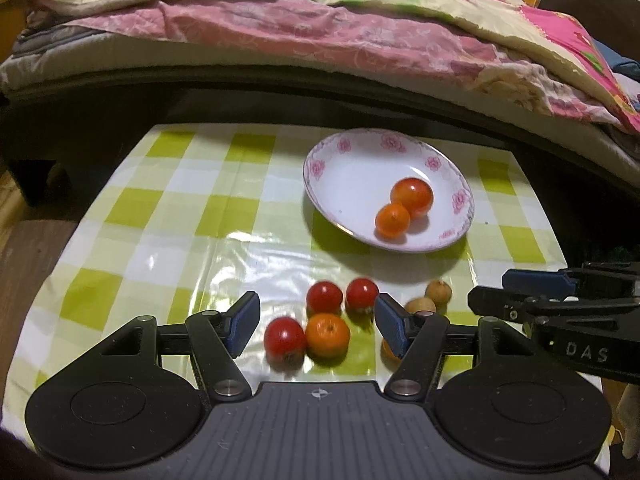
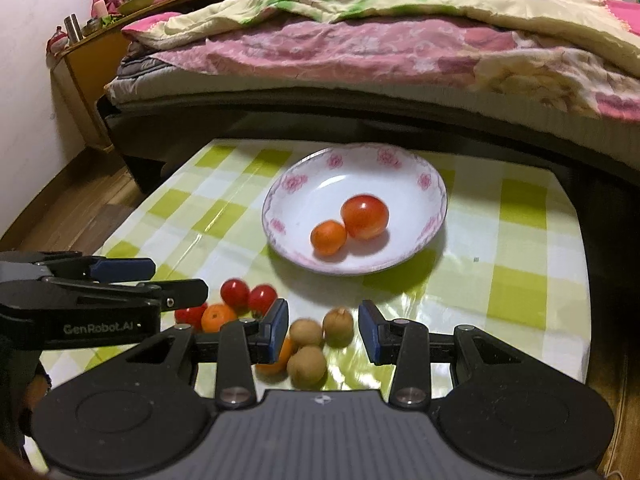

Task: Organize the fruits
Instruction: 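Withdraw both open tools from the plate back toward the remaining fruit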

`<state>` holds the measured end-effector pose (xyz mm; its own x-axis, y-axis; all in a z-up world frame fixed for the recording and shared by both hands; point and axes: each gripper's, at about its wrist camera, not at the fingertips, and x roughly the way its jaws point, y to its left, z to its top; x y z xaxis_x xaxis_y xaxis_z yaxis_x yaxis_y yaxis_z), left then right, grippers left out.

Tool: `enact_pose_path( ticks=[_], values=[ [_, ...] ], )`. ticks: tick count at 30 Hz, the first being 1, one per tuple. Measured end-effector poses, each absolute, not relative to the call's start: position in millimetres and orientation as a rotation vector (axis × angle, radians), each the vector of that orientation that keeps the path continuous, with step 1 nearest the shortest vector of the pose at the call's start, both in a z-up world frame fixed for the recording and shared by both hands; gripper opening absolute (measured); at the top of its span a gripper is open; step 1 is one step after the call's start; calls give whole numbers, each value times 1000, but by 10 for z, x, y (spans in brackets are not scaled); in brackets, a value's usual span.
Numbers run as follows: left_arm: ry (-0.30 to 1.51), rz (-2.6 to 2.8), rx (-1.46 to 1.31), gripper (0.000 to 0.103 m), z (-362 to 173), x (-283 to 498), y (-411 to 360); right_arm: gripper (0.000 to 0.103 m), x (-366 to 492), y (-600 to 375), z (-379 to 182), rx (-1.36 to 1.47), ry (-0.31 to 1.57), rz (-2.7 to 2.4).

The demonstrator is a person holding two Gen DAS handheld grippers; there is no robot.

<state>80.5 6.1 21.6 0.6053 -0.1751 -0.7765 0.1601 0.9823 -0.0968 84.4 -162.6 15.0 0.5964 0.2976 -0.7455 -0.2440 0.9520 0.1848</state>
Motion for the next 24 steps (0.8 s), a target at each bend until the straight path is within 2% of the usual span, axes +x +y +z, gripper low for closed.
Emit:
enact_pose_path(
  ticks=[9, 24],
  values=[
    [934, -230, -30, 72, 152, 627, 92, 40, 645, -1506, 26, 2, 919, 357],
    [1000, -249, -9, 73, -69, 660, 146, 40, 778, -1373, -277, -104, 973, 412]
  ],
)
